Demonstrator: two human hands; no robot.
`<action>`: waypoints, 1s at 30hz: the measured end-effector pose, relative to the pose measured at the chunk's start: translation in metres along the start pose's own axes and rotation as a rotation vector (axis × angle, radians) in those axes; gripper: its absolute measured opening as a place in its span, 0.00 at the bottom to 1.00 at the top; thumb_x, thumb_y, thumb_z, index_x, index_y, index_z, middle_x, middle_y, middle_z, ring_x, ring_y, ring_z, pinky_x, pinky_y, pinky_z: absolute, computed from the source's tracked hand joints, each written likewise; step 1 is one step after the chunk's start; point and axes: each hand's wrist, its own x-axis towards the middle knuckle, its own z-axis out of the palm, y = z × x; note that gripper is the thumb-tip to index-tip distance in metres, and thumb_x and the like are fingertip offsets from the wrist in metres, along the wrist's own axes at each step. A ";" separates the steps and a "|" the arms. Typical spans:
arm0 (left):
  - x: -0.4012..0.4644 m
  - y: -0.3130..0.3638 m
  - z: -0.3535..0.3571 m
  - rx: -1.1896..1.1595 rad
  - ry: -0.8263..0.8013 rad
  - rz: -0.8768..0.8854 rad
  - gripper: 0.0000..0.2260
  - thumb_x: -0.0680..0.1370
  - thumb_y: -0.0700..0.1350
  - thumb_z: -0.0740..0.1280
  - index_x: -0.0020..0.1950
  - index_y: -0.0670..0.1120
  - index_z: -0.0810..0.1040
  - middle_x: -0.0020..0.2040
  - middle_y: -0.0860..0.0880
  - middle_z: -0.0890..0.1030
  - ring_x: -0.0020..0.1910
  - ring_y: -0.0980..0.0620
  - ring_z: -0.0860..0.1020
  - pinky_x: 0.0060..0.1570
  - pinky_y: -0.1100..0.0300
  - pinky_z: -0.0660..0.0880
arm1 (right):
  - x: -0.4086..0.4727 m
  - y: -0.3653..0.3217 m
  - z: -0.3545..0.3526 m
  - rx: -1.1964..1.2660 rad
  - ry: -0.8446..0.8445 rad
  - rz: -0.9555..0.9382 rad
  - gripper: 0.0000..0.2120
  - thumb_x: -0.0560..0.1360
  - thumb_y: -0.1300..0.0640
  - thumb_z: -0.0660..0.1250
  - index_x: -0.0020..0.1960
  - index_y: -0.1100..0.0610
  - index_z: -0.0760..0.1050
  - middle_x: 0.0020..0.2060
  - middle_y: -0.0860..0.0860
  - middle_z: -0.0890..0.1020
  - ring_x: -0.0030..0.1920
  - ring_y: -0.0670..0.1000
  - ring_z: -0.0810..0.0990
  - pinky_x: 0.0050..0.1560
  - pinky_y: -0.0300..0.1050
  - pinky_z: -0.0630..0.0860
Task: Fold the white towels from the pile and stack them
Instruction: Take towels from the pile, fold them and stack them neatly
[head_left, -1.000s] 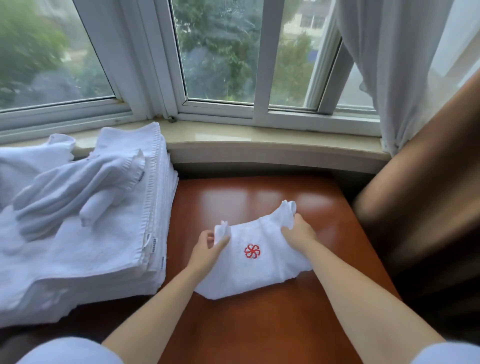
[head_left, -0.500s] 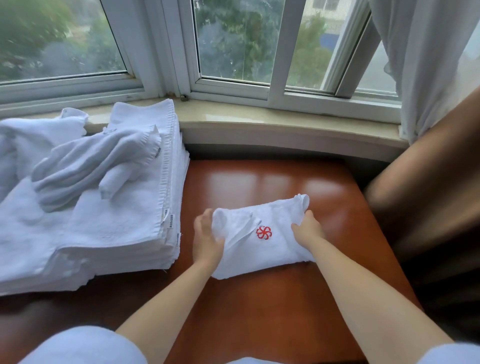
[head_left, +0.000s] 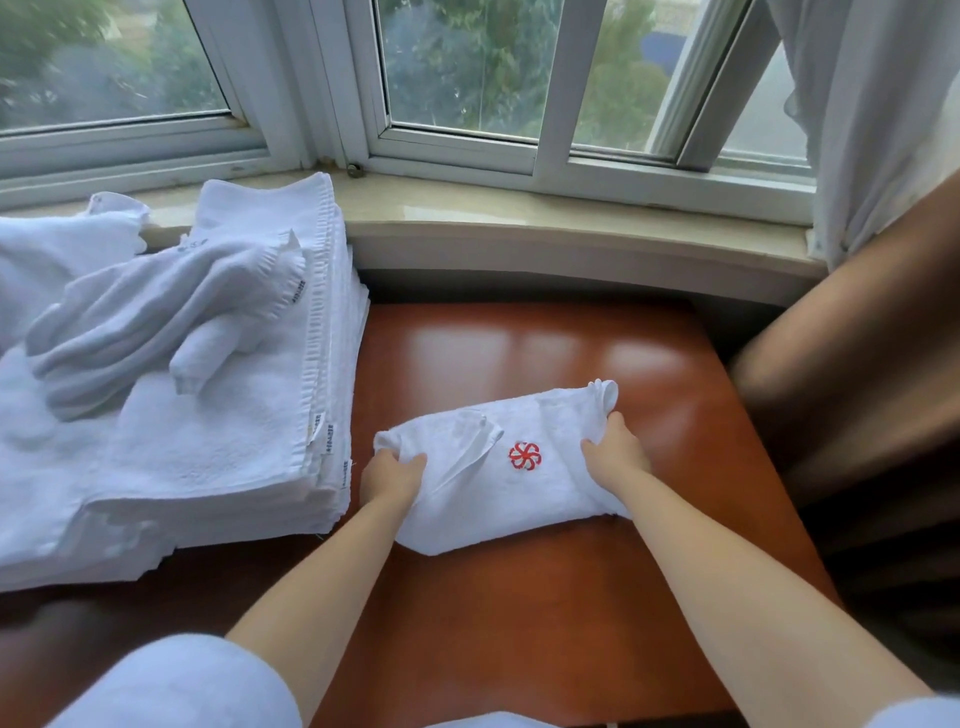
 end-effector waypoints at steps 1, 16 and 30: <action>0.006 0.003 -0.002 -0.020 0.015 0.011 0.12 0.76 0.53 0.66 0.48 0.44 0.76 0.49 0.46 0.78 0.54 0.41 0.78 0.53 0.53 0.75 | 0.001 0.000 0.001 -0.002 0.001 0.001 0.15 0.79 0.55 0.59 0.63 0.59 0.63 0.57 0.57 0.77 0.55 0.61 0.77 0.51 0.51 0.74; 0.015 0.021 -0.006 -0.644 0.034 -0.223 0.12 0.78 0.40 0.61 0.58 0.45 0.80 0.56 0.45 0.81 0.54 0.44 0.79 0.58 0.55 0.73 | 0.018 0.002 0.000 -0.036 -0.054 -0.004 0.18 0.79 0.56 0.60 0.66 0.60 0.62 0.56 0.57 0.77 0.52 0.59 0.76 0.46 0.46 0.69; 0.009 0.038 -0.023 0.107 0.347 0.310 0.05 0.76 0.37 0.62 0.41 0.41 0.74 0.44 0.50 0.71 0.41 0.51 0.71 0.38 0.58 0.67 | 0.023 0.002 0.001 -0.030 -0.070 0.007 0.18 0.79 0.56 0.59 0.66 0.61 0.62 0.57 0.58 0.77 0.56 0.60 0.76 0.47 0.47 0.70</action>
